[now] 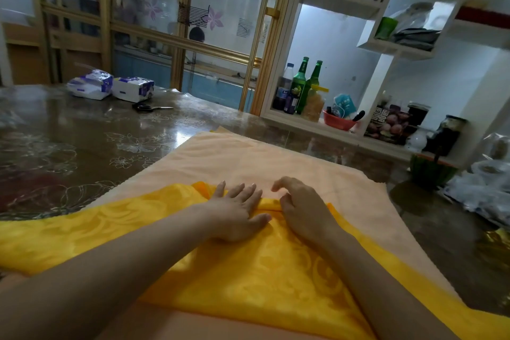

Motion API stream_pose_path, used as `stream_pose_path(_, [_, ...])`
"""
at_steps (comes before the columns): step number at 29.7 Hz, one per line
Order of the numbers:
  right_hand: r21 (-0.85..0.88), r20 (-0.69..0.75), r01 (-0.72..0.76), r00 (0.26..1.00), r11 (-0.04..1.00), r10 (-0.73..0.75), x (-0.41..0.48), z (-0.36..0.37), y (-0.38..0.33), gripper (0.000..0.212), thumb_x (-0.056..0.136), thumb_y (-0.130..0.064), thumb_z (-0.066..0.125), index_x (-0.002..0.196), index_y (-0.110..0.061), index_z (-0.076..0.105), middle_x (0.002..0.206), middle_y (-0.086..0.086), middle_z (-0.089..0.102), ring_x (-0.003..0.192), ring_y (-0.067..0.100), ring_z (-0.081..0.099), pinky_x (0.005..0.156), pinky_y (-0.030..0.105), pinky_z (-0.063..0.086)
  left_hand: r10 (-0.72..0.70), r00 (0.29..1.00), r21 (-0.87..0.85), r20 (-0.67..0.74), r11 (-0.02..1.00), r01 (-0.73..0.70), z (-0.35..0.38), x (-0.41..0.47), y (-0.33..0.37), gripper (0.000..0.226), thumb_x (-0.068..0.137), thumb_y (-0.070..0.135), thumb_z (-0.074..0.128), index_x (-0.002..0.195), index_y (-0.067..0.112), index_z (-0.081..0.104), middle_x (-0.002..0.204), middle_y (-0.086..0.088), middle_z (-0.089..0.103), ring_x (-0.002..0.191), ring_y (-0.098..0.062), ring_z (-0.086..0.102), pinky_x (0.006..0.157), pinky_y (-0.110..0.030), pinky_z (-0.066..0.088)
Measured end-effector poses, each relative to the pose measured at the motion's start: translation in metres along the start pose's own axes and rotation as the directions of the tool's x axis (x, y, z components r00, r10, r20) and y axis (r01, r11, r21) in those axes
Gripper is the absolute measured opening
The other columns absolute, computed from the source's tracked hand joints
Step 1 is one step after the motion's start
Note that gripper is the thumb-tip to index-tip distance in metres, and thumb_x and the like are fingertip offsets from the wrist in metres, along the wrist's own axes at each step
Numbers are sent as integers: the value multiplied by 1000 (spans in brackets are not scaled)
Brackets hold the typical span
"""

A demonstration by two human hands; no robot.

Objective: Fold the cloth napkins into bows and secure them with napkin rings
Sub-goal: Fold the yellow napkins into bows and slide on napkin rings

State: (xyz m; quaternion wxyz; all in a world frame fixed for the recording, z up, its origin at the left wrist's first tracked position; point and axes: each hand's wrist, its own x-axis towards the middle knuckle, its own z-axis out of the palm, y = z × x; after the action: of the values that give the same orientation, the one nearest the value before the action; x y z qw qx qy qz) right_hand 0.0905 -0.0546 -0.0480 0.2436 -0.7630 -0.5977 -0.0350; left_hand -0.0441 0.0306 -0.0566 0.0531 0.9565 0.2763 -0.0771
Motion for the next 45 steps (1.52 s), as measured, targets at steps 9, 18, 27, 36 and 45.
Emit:
stream_pose_path(9, [-150, 332, -107, 931, 983, 152, -3, 8, 20, 49, 102, -41, 18, 149, -26, 22, 159, -5, 9, 146, 11, 5, 116, 33, 3, -18, 998, -194, -58, 981, 7, 0, 7, -5, 57, 102, 39, 14, 151, 15, -3, 158, -2, -10, 145, -15, -9, 117, -39, -8])
stream_pose_path(18, [19, 32, -145, 989, 989, 145, -16, -5, 14, 23, 91, -24, 56, 111, -16, 65, 120, 1, 62, 113, 18, 53, 100, 35, 39, -99, 954, -420, -284, 907, -31, -14, 12, -21, 28, 94, 18, 54, 119, 12, 63, 129, -6, 58, 118, -23, 52, 99, -31, 41])
stream_pose_path(27, [-61, -49, 28, 998, 998, -31, -26, -13, 5, 17, 77, -3, 57, 85, -18, 55, 98, 3, 59, 94, 22, 53, 88, 37, 43, 29, 913, -182, -408, 977, -113, -19, -20, -7, 17, 91, 26, 54, 105, 19, 61, 109, 3, 62, 99, -17, 56, 86, -32, 48])
stream_pose_path(36, [-13, 42, -19, 999, 1000, 19, -27, -4, -7, 16, 96, -24, 46, 106, -14, 55, 120, 5, 53, 104, 21, 54, 91, 34, 46, -26, 987, -25, -160, 999, 22, -7, -16, 18, 45, 102, 24, 25, 144, 8, 19, 151, -12, 26, 141, -27, 20, 116, -48, 11])
stream_pose_path(45, [-203, 411, -119, 891, 972, 195, -23, -1, 7, 56, 98, -52, 12, 150, -32, 11, 159, -4, -2, 146, 15, -3, 116, 39, -3, -45, 996, -73, -83, 997, 39, 1, -9, -1, 55, 100, 47, 10, 150, 28, 3, 158, -2, -7, 145, -19, -8, 116, -45, -8])
